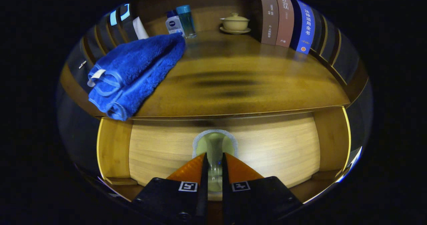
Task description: Pull open the drawer, take out the items inside it, and place them on the countertop above the cabinet.
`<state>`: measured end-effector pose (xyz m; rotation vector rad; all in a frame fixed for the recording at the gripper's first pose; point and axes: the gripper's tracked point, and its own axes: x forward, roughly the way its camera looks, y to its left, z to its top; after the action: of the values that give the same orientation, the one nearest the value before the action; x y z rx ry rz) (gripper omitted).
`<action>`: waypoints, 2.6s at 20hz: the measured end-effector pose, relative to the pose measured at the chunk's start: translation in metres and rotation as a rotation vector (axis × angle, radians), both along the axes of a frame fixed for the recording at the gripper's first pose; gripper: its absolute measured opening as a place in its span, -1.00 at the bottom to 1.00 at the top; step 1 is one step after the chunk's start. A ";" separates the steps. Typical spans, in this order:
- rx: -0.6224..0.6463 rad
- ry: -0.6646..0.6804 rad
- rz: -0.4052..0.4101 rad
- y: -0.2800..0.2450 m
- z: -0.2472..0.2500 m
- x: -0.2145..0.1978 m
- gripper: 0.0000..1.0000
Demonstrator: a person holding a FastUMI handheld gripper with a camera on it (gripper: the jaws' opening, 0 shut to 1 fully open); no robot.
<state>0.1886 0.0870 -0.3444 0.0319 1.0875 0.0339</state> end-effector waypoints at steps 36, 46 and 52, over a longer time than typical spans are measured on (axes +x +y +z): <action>-0.075 -0.045 0.023 0.007 0.076 0.156 0.73; -0.004 -0.209 -0.001 0.004 0.112 0.106 0.97; 0.057 -0.459 0.036 0.009 0.157 0.044 0.99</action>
<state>0.2329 0.0956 -0.1871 0.0528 0.6279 0.0996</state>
